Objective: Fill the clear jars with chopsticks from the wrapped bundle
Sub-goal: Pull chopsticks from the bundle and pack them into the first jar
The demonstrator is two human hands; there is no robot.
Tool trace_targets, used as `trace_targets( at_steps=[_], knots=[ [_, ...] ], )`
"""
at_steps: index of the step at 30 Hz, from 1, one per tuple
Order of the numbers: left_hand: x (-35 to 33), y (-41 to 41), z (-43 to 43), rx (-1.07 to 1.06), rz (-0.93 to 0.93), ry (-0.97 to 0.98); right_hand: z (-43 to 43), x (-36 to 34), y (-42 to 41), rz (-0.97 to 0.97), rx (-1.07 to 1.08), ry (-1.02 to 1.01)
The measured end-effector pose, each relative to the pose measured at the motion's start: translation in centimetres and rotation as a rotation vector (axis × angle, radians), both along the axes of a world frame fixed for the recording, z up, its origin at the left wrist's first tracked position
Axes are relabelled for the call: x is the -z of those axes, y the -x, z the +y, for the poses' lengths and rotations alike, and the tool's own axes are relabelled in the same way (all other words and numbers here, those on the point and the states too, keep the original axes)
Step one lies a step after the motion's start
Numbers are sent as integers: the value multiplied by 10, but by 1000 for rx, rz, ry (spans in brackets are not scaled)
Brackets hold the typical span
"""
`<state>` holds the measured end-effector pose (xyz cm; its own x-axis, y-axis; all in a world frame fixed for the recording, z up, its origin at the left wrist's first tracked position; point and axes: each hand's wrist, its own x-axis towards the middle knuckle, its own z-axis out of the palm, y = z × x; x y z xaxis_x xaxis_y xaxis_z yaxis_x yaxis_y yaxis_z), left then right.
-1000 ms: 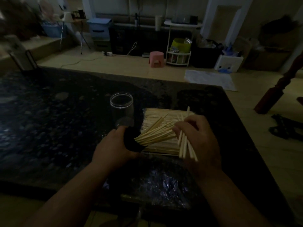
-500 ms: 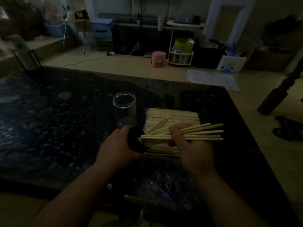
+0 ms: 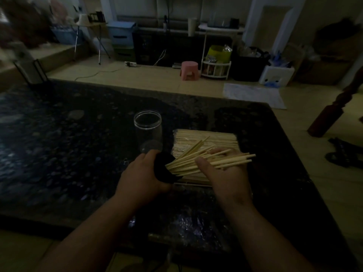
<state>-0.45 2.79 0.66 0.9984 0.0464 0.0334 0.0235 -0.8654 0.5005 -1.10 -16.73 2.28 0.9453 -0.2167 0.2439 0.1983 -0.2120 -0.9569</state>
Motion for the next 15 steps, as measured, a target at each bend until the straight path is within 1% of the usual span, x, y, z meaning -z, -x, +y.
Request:
trace_targets(
  at_steps=[4,10,15],
  knots=[
    [-2,1,-1,19,-2,3,1,1,-2,106,47,-162],
    [-2,1,0,41,-13,20,0,6,0,157,10,-26],
    [0,0,-1,14,-12,39,-1,-1,1,184,25,-77]
  ],
)
